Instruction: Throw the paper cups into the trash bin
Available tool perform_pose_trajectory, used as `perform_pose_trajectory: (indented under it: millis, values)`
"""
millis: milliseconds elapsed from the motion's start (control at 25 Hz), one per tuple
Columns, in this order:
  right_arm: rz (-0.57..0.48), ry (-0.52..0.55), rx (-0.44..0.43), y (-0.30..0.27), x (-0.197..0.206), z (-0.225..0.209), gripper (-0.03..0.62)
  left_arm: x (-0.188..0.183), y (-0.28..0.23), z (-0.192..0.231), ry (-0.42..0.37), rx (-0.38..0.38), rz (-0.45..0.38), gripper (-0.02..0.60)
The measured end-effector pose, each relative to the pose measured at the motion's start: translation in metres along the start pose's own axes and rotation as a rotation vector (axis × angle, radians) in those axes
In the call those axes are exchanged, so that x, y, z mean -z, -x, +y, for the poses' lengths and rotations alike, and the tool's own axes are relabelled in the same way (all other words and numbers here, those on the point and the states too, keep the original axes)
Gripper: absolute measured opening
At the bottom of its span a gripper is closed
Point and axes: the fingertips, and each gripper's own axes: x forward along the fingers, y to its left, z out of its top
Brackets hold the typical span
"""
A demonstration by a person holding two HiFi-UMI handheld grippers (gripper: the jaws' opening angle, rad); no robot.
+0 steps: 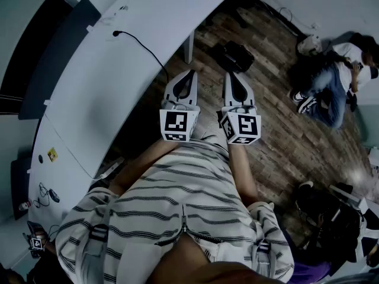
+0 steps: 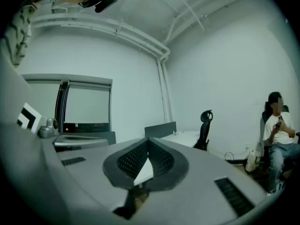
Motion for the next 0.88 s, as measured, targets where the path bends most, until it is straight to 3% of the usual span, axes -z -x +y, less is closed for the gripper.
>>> perform_pose_trajectory:
  millis: [320,520,720,880]
  values:
    - [-0.017,-0.003,-0.018,0.008,-0.002,-0.024,0.011,0.000,-0.013,-0.025,0.004,-0.002,-0.006,0.025]
    - [-0.031,-0.001,-0.035,0.023,-0.005,-0.046,0.011,-0.004,-0.020,-0.057,0.128,0.070,-0.018,0.025]
    - [-0.030,0.002,-0.041,0.038,0.000,-0.065,0.011,0.006,-0.021,-0.078,0.080,0.034,-0.004,0.025]
    - [-0.030,0.017,-0.045,0.050,0.004,-0.074,0.011,0.014,-0.023,-0.093,0.086,0.043,0.027,0.025]
